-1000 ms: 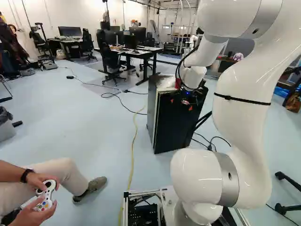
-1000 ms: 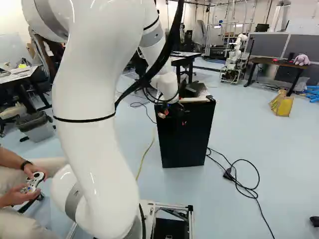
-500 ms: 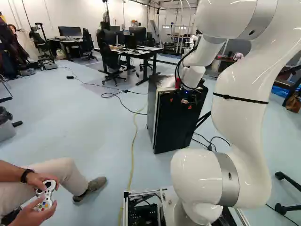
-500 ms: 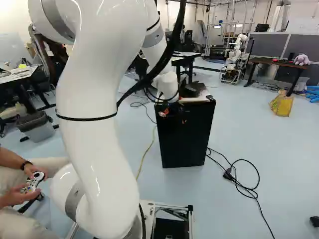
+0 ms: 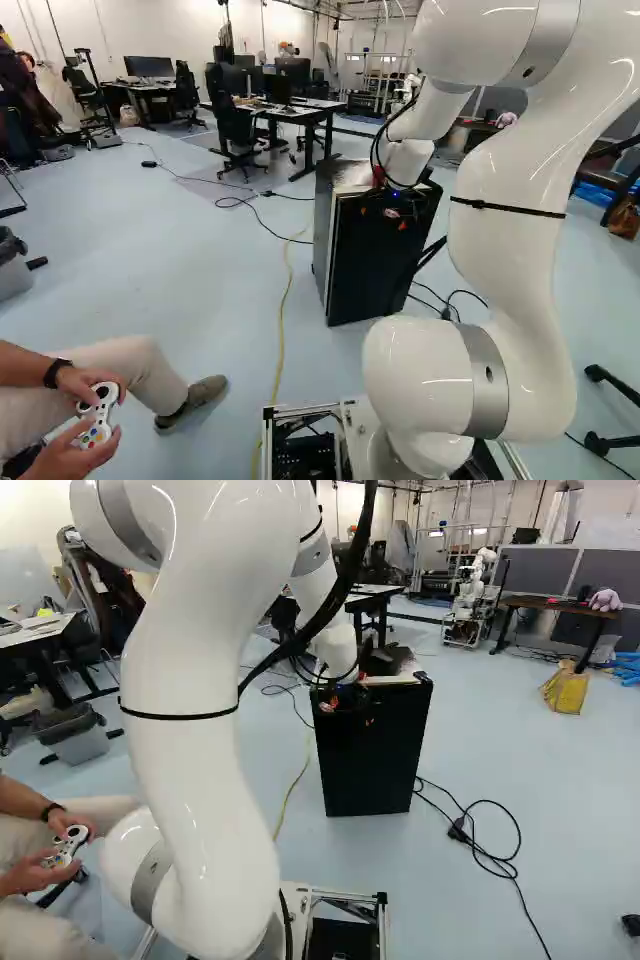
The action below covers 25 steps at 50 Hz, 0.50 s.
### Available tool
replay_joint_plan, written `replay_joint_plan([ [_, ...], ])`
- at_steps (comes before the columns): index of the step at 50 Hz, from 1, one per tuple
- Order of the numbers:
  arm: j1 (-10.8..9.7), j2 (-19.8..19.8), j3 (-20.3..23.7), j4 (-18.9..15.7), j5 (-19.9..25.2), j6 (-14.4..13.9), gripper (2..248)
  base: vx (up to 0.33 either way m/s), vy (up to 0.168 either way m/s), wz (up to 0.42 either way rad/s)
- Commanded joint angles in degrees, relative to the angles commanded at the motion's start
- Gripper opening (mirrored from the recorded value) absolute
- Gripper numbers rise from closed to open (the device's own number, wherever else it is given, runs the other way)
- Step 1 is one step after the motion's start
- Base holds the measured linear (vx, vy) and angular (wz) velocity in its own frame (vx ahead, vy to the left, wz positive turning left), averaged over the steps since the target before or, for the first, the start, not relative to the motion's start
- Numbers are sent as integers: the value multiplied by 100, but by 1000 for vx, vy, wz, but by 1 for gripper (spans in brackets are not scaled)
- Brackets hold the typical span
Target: Grab a drink from the fridge
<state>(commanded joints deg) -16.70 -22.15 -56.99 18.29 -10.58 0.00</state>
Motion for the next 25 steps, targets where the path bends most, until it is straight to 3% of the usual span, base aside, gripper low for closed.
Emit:
replay_joint_plan([
  [25, 33, -132, -175, 0, 0, 0, 247, 0, 0, 0],
])
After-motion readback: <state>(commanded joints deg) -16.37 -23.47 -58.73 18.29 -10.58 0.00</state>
